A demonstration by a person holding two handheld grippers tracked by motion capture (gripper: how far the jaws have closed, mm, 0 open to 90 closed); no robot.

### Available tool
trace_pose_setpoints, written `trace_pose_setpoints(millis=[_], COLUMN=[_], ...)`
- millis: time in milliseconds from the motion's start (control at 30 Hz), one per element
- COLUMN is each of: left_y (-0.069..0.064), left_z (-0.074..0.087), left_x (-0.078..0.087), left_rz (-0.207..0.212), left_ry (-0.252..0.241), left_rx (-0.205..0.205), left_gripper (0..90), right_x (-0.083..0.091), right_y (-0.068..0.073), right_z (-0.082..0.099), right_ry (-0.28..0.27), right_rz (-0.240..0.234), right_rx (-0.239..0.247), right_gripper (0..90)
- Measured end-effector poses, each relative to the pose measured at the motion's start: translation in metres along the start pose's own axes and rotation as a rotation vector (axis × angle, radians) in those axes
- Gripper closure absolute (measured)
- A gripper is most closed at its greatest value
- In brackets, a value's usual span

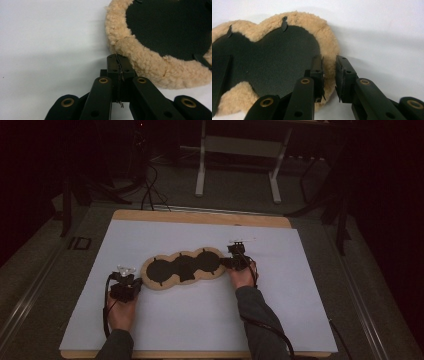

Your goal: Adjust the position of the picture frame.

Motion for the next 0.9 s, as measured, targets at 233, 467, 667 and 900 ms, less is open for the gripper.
trace_pose_setpoints(millis=[233, 467, 667, 900], left_y=[0.0, 0.001, 0.004, 0.006], left_z=[-0.003, -0.004, -0.007, -0.011], left_x=[-0.002, -0.003, -0.005, -0.008], left_rz=[-0.022, 0.017, 0.044, 0.067], left_ry=[0.001, -0.005, -0.015, -0.037], left_rx=[-0.028, -0.003, 0.025, 0.045], left_gripper=[90.0, 90.0, 90.0, 90.0], right_x=[0.009, 0.013, 0.017, 0.003], right_y=[0.001, -0.001, -0.017, -0.016], right_z=[0.017, 0.015, 0.009, 0.007], right_ry=[0.005, -0.042, -0.119, -0.083], right_rz=[-0.025, -0.057, 0.012, 0.043], right_rx=[0.009, 0.036, 0.013, 0.025], right_gripper=[76.5, 73.2, 85.9, 85.5])
Point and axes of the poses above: each handheld gripper's, and its own axes: x roughly backward along the jaws, z roughly out of its underside, y roughly to its left, the point moved 10 cm from there along -x, roughly forward along the jaws, and after that the axes turned 11 degrees about y, right-handed, at the moved point
